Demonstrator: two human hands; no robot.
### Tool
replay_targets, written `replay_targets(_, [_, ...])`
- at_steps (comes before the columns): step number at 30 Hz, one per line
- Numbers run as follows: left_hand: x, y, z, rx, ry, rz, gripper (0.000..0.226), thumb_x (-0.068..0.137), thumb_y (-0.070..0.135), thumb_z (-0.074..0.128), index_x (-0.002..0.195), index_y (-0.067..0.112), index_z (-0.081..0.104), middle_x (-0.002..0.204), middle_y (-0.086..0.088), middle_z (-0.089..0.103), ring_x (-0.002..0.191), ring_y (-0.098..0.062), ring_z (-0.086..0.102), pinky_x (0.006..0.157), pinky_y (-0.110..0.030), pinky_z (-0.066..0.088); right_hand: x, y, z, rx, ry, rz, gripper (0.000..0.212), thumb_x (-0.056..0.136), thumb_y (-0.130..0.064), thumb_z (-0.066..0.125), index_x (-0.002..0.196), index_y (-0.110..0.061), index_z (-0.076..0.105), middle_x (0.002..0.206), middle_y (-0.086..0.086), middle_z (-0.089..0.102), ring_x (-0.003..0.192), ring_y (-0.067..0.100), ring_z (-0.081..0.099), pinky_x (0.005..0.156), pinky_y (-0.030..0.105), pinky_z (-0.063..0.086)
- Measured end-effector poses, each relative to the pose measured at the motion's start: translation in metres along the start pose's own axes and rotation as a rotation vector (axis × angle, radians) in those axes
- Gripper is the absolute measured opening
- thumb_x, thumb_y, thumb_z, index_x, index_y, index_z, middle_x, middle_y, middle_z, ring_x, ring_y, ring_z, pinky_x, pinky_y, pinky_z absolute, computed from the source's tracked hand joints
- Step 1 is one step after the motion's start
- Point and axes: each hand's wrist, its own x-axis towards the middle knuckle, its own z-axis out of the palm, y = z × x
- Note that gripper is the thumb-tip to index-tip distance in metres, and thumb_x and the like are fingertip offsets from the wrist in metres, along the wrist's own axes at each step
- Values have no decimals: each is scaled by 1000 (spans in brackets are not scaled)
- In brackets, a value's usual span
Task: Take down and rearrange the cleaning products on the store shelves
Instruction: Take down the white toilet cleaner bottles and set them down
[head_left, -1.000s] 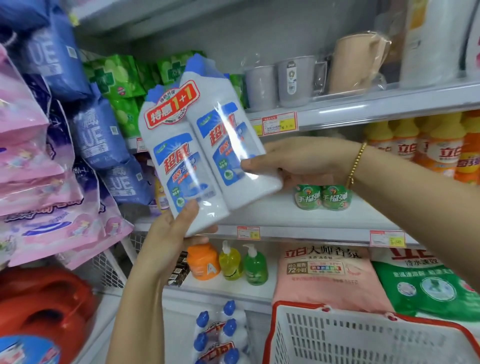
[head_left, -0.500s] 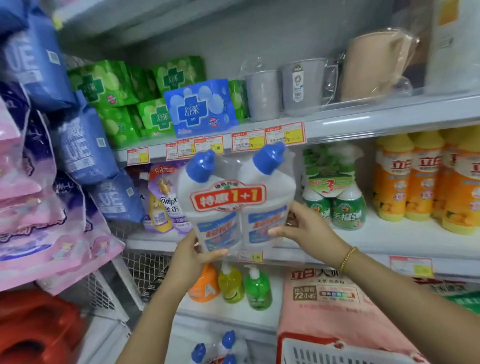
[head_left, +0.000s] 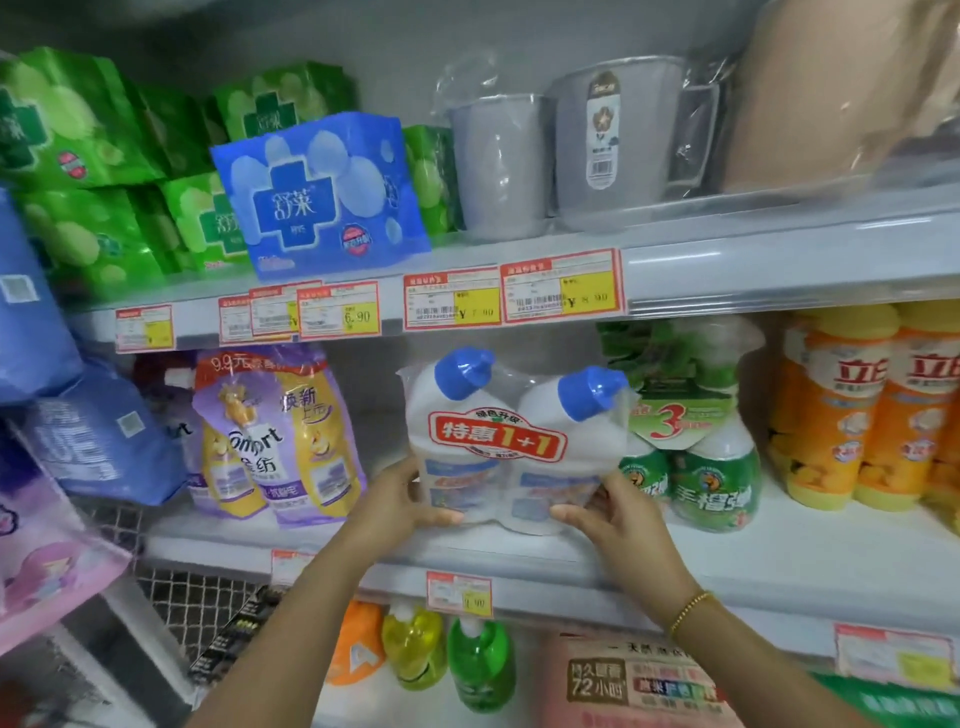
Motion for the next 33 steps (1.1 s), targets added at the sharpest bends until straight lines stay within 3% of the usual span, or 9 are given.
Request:
replay_targets(5, [18, -11, -1, -4, -60, -63, 46, 67, 14, 85, 106, 24, 61, 100, 15, 65, 93, 1, 59, 90, -22, 48, 22, 8, 12, -118, -30, -44, 29, 85, -21, 68, 109, -19, 53, 104, -10, 68, 95, 6, 64, 84, 35, 52])
replay_targets(8, [21, -14, 2, -25, -73, -74, 40, 71, 8, 81, 92, 31, 56, 90, 21, 62, 75, 11, 57, 65, -2, 45, 33, 6, 19, -152, -12, -36, 27, 86, -26, 66, 107, -20, 51, 105, -8, 68, 94, 8, 65, 82, 38, 53])
replay_targets(10, [24, -16, 4, -39, -56, -81, 40, 73, 5, 79, 93, 29, 55, 91, 17, 63, 74, 10, 58, 59, 0, 42, 40, 5, 23, -185, 10, -11, 28, 86, -26, 66, 107, -18, 50, 104, -5, 69, 93, 13, 65, 81, 41, 53])
replay_targets(14, [28, -13, 9, -142, 46, -94, 49, 71, 16, 82, 106, 31, 51, 103, 14, 62, 94, -3, 60, 75, -15, 46, 49, 4, 27, -222, 26, 24, 33, 88, -30, 63, 114, -16, 48, 109, 0, 67, 97, 20, 64, 83, 38, 52])
replay_targets(19, [29, -11, 30, -129, 193, -63, 56, 71, 10, 82, 112, 23, 46, 105, 8, 59, 85, -2, 57, 65, -9, 41, 40, 2, 30, -418, -10, 3, 45, 92, -29, 56, 129, -16, 36, 116, 9, 63, 101, 30, 62, 81, 39, 50])
replay_targets(24, [40, -14, 30, -137, 177, -43, 57, 69, 9, 83, 113, 23, 49, 100, 14, 59, 83, 6, 56, 62, -6, 41, 16, 15, 16, -809, -204, 2, 63, 96, -31, 46, 147, -15, 11, 120, 11, 59, 102, 29, 60, 81, 35, 47])
replay_targets(26, [49, -11, 33, -114, 194, -32, 58, 69, 12, 84, 116, 19, 52, 105, 10, 61, 87, -6, 60, 64, -11, 41, 12, 17, 6, -893, -264, -53, 49, 98, -35, 40, 141, -13, 30, 116, 10, 59, 103, 28, 59, 81, 34, 44])
replay_targets(28, [63, -9, 38, -76, 230, -28, 59, 69, 13, 85, 119, 10, 53, 109, 3, 62, 91, -12, 57, 69, -19, 42, 11, 19, 3, -923, -294, -146, 35, 99, -37, 35, 114, -13, 55, 107, 8, 60, 97, 27, 60, 78, 35, 44])
replay_targets(33, [110, -5, 57, -69, 294, -15, 59, 66, 18, 88, 114, 8, 55, 110, -2, 67, 99, -22, 65, 76, -25, 44, 12, 29, 5, -893, -242, -238, 32, 97, -36, 41, 89, -13, 62, 89, 6, 61, 81, 25, 59, 68, 34, 44])
